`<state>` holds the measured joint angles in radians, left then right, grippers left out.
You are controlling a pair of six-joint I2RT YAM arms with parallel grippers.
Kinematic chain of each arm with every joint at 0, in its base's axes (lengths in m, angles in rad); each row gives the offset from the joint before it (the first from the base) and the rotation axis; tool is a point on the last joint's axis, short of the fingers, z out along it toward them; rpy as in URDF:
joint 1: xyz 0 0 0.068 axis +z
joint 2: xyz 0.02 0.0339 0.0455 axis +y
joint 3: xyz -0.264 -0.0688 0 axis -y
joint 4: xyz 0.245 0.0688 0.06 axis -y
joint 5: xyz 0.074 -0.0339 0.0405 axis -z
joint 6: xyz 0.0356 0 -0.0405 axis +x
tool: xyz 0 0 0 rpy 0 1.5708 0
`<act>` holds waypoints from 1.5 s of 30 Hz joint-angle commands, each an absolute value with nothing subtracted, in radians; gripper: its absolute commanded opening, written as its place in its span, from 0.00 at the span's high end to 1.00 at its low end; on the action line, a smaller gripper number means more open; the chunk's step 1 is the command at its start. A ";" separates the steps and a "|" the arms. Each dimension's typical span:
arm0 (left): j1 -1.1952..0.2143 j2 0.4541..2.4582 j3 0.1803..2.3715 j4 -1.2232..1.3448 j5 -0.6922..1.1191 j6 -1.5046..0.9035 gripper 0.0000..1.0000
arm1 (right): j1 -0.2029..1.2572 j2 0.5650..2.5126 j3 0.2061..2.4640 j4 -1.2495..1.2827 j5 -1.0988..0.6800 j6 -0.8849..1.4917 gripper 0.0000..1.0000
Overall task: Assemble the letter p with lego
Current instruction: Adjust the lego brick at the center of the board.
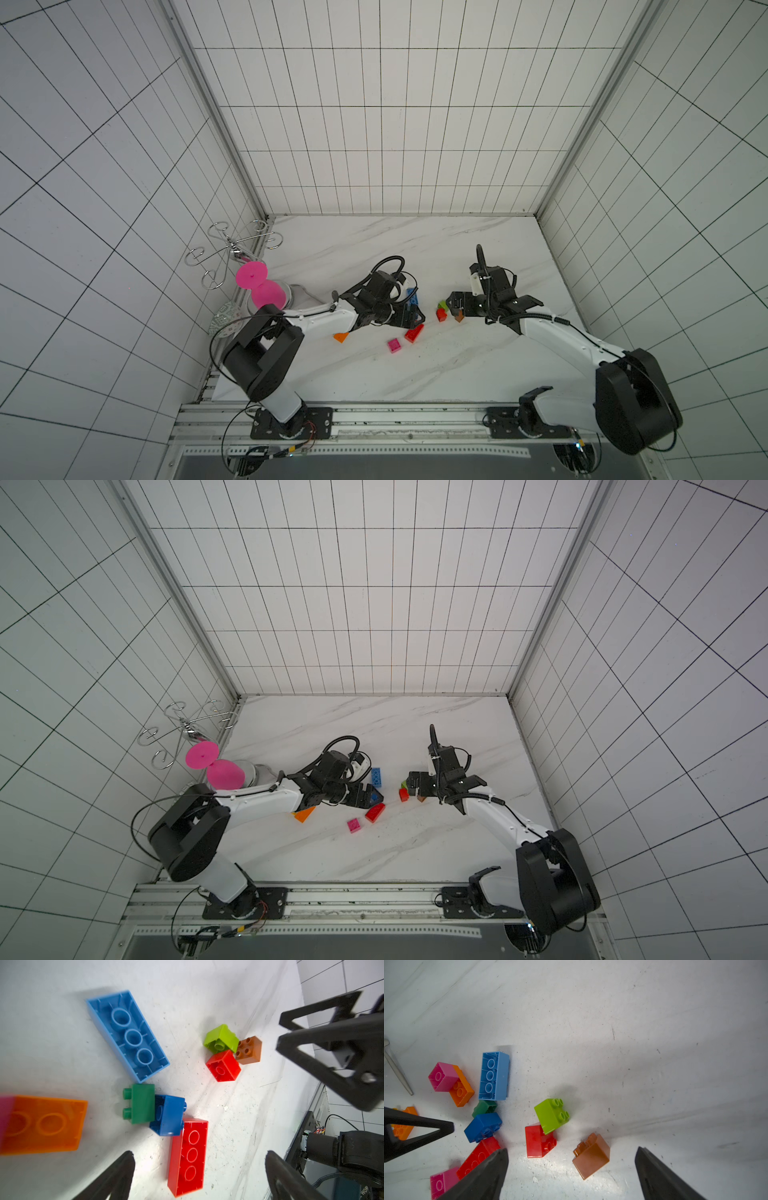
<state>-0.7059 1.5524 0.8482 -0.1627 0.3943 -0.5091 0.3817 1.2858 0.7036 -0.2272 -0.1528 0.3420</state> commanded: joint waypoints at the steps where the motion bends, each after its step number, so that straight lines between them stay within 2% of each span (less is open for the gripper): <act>1: -0.701 1.392 0.800 -0.249 0.222 -0.513 0.07 | 0.394 1.272 0.712 -0.228 -0.160 0.329 0.00; 6: -0.684 1.146 0.695 -0.414 -0.028 -0.578 0.06 | 0.467 1.273 0.727 -0.227 -0.171 0.291 0.02; 10: -0.612 1.000 0.615 -0.554 -0.192 -0.659 0.07 | 0.554 1.297 0.752 -0.235 -0.131 0.254 0.04; 14: -0.512 0.878 0.532 -0.622 -0.268 -0.721 0.07 | 0.593 1.328 0.763 -0.244 -0.098 0.239 0.07; 17: -0.508 0.850 0.524 -0.639 -0.291 -0.786 0.08 | 0.601 1.347 0.766 -0.242 -0.095 0.236 0.10; 24: -0.413 0.986 0.594 -0.730 -0.270 -0.928 0.09 | 0.610 1.371 0.772 -0.233 -0.093 0.232 0.16; 27: -0.407 1.068 0.641 -0.726 -0.280 -0.887 0.13 | 0.613 1.384 0.772 -0.228 -0.091 0.230 0.17; 37: -0.396 1.356 0.701 -0.596 -0.244 -0.732 0.13 | 0.620 1.387 0.779 -0.233 -0.087 0.227 0.20; 41: -0.396 1.419 0.695 -0.557 -0.216 -0.706 0.15 | 0.621 1.389 0.782 -0.237 -0.084 0.227 0.20; 45: -0.403 1.417 0.657 -0.507 -0.111 -0.683 0.18 | 0.625 1.394 0.785 -0.238 -0.080 0.227 0.21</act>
